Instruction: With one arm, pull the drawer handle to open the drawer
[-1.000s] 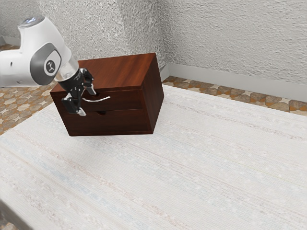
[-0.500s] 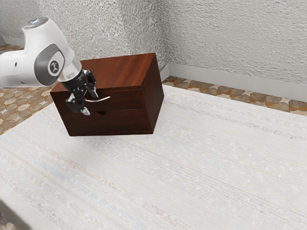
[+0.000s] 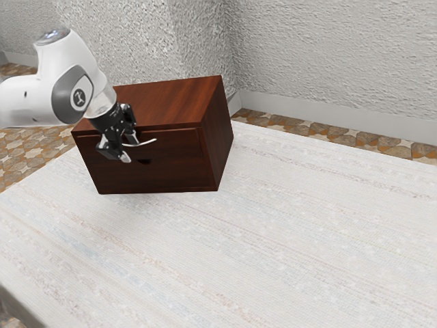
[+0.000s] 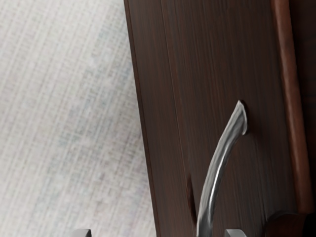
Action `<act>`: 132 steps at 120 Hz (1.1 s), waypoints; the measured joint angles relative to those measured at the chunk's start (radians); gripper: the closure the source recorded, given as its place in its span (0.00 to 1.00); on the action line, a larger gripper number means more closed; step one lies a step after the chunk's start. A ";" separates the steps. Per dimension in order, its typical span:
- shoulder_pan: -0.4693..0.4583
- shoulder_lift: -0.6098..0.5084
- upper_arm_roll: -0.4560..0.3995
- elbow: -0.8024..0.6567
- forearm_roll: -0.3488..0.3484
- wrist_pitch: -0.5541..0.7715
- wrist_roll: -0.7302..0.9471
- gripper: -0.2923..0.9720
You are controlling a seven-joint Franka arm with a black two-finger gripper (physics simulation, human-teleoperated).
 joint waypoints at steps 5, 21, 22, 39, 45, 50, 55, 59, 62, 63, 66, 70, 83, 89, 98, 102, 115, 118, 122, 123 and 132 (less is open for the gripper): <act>0.000 0.000 0.000 0.000 0.000 0.002 0.000 0.53; -0.002 -0.004 0.000 -0.004 -0.001 0.007 0.000 0.64; -0.002 -0.005 0.000 -0.004 -0.001 0.007 -0.001 0.65; -0.006 -0.011 0.000 -0.012 0.000 0.010 0.000 0.73; -0.008 -0.014 0.000 -0.015 0.001 0.010 0.000 0.74; -0.008 -0.016 0.000 -0.018 0.001 0.011 0.000 0.75; -0.009 -0.017 0.000 -0.023 0.001 0.011 0.000 0.76; -0.009 -0.022 0.000 -0.029 0.001 0.011 0.000 0.77; -0.009 -0.024 0.000 -0.032 0.001 0.012 0.000 0.77; -0.009 -0.025 0.000 -0.033 0.001 0.012 0.000 0.77; -0.009 -0.029 0.000 -0.039 0.001 0.013 0.000 0.77; -0.010 -0.036 0.000 -0.055 0.001 0.017 0.000 0.77; -0.010 -0.058 -0.001 -0.091 0.002 0.032 0.000 0.78; -0.010 -0.069 -0.002 -0.106 0.002 0.037 0.000 0.78; -0.010 -0.085 -0.002 -0.127 0.003 0.043 0.000 0.78; -0.006 -0.090 0.000 -0.134 0.003 0.045 0.000 0.78; -0.005 -0.106 0.000 -0.159 0.002 0.053 -0.001 0.78; -0.005 -0.112 0.000 -0.167 0.002 0.055 -0.001 0.78; -0.005 -0.116 0.000 -0.174 0.002 0.058 -0.001 0.78; -0.005 -0.116 0.000 -0.175 0.002 0.059 -0.001 0.78; -0.005 -0.124 0.000 -0.185 0.002 0.064 -0.002 0.78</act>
